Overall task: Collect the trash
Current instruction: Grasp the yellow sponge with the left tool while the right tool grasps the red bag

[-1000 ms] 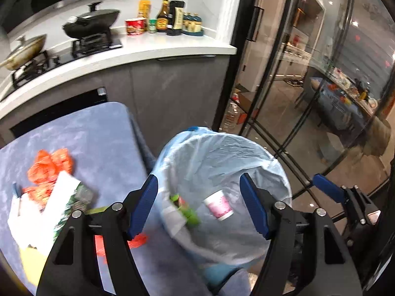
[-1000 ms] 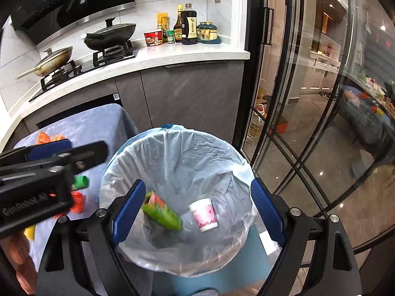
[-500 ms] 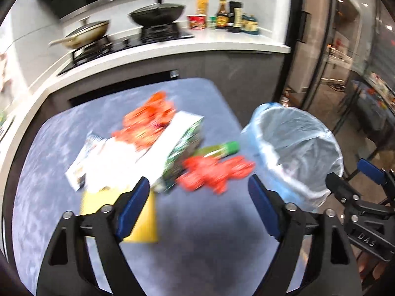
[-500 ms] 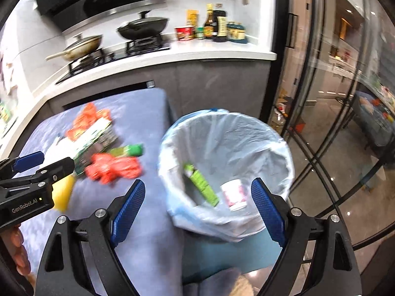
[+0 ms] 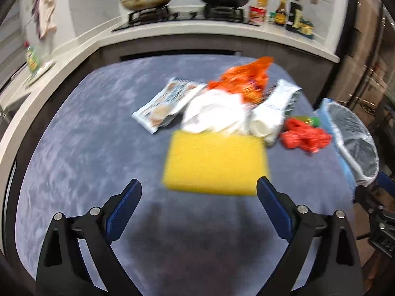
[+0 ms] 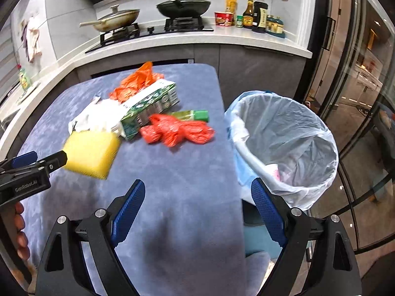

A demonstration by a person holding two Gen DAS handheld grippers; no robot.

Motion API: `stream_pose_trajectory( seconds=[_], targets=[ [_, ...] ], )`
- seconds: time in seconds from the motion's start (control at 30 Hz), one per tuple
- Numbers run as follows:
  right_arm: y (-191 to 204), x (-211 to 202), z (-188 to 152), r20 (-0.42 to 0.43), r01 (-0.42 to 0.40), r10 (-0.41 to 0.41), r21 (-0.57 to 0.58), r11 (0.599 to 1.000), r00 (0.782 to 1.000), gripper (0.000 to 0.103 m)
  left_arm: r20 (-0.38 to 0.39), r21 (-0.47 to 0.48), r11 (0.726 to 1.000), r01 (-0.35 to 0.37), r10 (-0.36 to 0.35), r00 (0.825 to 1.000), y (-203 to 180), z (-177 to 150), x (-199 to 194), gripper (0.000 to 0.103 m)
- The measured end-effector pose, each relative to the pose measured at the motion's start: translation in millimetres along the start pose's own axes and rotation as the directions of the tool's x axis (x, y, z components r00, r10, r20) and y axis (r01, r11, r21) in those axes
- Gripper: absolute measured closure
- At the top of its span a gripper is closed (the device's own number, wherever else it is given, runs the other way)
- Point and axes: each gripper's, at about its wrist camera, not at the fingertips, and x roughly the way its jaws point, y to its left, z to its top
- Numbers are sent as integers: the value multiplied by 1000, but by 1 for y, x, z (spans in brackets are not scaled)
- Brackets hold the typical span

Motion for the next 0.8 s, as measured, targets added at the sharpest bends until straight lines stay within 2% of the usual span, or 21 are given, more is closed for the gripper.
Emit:
stream_pose_trajectory(
  seconds=[0.2,0.43,0.53,0.6,0.7,0.77,0.8],
  targets=[
    [12,5,-3,-16,1,-1,-12,1000,1000,19,-31,-51,999,-8,6,1000,24,-4,10,13],
    [17,10,0,-28,8,-9,-25,1000,1000,19,-44,-63,998,4,-7,999,30,2,28,16],
    [16,14,3,-30,13,-13,-23,1000,999,19,-70,-90,995,47,-53,996,36,6,42,29],
    [15,19,6,-33,9,-10,-17,1000,999,19,-72,-116,991,73,-82,994,40,8,46,30],
    [14,29,14,-34,4,-4,-14,1000,999,19,-73,-126,983,130,-140,988,40,11,49,43],
    [16,37,21,-31,1,-1,-21,1000,1000,19,-74,-123,978,168,-178,981,37,12,49,60],
    [17,40,25,-28,1,-1,-25,1000,1000,21,-78,-115,977,181,-191,979,35,13,49,62]
  ],
)
